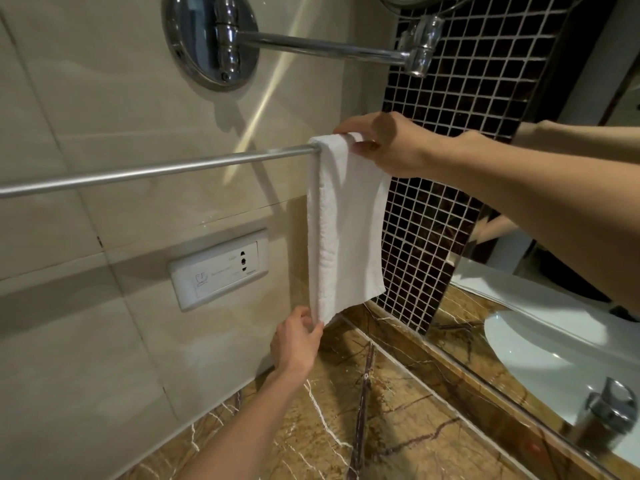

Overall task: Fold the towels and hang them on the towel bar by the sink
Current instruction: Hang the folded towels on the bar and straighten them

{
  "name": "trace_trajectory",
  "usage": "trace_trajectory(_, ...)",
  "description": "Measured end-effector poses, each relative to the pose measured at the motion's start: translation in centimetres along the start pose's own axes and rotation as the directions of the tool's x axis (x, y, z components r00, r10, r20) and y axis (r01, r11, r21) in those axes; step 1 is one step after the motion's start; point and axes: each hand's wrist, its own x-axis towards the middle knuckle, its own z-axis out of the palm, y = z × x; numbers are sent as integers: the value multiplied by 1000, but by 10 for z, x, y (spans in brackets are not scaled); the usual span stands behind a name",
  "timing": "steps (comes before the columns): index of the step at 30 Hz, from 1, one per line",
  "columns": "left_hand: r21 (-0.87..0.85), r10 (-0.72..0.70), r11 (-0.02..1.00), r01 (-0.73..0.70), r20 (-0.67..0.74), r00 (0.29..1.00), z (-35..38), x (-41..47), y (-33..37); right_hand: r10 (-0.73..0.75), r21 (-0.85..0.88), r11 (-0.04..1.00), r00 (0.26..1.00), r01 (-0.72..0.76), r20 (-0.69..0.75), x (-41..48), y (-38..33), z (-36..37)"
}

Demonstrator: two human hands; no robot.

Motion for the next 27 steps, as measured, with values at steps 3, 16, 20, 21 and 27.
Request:
trace_trajectory(3, -8, 21, 1000, -21, -12, 1000, -15, -5, 0, 12, -29, 1000, 1000, -11, 25, -9, -9, -4)
trace_trajectory(16, 29, 40, 999, -36, -136, 990, -122, -57, -4, -46, -23, 999, 997, 47, 61, -56, -101, -16)
trace_trajectory(20, 103, 60, 993, -52, -75, 995, -164, -87, -20, -97, 49, 994, 993, 94, 63, -77, -133, -8)
trace_trajectory(21, 129, 66, 990, -59, -56, 996, -175, -95, -25, -98, 72, 993, 993, 93, 72, -83, -141, -5)
trace_trajectory(27, 263, 108, 958, -116, 43, 993, -229, -150, -59, -75, 161, 985, 994, 62, 80, -133, -185, 26)
